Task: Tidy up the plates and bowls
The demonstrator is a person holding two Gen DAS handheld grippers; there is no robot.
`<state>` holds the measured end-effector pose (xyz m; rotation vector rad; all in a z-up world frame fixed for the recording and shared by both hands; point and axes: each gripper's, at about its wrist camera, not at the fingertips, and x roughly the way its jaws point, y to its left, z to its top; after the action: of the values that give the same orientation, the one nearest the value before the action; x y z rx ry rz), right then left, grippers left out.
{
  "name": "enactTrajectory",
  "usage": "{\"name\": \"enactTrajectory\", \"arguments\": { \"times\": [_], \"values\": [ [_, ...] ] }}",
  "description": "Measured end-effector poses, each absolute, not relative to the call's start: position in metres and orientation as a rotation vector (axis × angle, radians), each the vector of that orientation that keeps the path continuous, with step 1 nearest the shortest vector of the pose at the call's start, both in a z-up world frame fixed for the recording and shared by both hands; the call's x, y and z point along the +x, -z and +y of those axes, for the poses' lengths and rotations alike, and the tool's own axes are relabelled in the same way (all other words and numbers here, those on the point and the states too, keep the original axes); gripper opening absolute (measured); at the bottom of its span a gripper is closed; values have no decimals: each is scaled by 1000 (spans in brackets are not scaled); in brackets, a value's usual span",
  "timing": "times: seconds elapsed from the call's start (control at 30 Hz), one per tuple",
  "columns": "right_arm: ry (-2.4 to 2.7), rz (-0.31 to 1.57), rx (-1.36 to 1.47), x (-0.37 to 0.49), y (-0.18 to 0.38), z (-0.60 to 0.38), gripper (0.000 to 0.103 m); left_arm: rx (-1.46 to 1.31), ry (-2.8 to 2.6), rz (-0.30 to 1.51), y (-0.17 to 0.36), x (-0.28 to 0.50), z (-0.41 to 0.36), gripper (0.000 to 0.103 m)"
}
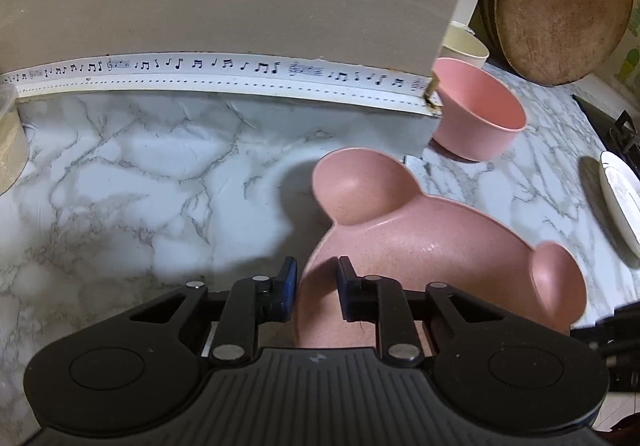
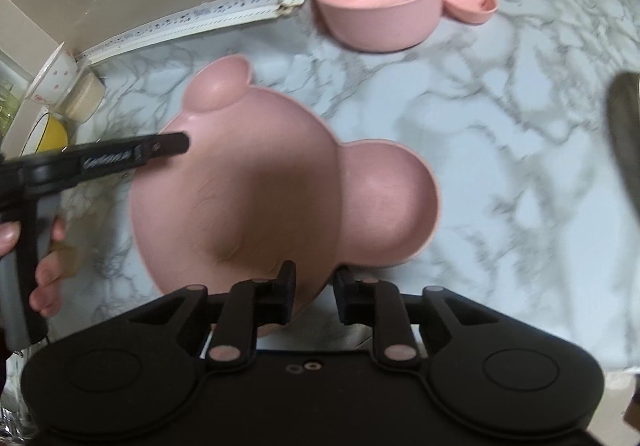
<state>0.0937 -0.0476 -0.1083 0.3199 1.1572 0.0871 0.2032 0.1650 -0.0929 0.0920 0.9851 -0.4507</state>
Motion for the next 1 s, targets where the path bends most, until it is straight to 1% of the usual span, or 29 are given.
{"name": "enactTrajectory", "arguments": {
  "times": [0.33,0.57,1.0],
  "values": [
    [-91,1126,281,88,101,-89,19,6,454,986,80,182,144,17],
    [-146,1111,253,76,84,-119,19,-45,487,986,67,167,125,17],
    [-97,1009,239,50,42,-202,19,-31,566,881,15,139,39,17]
  ]
}}
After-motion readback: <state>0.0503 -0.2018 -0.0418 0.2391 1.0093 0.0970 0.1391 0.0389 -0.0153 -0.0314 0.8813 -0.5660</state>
